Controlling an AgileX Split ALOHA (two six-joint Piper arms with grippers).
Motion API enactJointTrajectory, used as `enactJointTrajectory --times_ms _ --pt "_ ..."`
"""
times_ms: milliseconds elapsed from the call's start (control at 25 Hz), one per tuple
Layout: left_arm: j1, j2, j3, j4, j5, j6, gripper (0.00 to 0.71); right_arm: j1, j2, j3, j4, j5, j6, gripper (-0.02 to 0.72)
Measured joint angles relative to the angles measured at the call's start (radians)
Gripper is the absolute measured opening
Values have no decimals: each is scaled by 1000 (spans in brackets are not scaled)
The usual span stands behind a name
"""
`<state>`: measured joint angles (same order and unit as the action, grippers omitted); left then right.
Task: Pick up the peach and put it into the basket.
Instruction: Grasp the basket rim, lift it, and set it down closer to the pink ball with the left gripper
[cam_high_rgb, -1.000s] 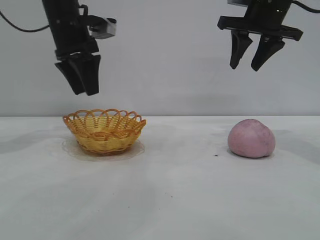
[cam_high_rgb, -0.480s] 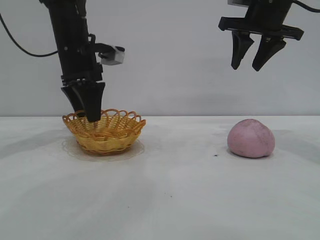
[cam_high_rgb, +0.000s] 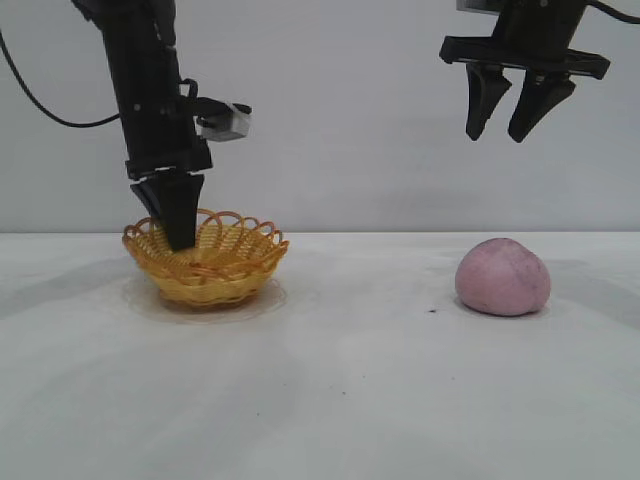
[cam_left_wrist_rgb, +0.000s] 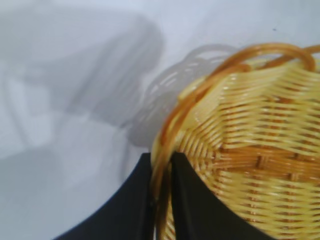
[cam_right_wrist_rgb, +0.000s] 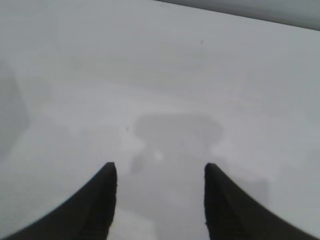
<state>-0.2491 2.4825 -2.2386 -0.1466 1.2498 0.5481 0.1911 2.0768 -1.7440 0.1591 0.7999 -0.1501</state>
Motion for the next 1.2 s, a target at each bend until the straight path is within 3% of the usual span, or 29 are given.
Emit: enactJointTrajectory --times_ms 120,160,280,480,840,1040,1200 --pt "0 -16 -8 6 -2 -139 51 0 0 0 0 2 0 319" --pt "0 -24 -8 -1 -2 -194 0 0 0 0 0 4 0 319" --pt "9 -51 -6 -59 -6 -329 0 0 0 0 0 6 0 319" --pt "19 -125 49 -132 -15 -439 0 0 0 0 0 6 0 319" --pt "19 -324 415 -289 -50 -476 0 0 0 0 0 6 0 319" --pt "19 -461 655 -359 -225 -493 0 0 0 0 0 6 0 319" --pt "17 -541 856 -506 -416 -466 0 0 0 0 0 6 0 319"
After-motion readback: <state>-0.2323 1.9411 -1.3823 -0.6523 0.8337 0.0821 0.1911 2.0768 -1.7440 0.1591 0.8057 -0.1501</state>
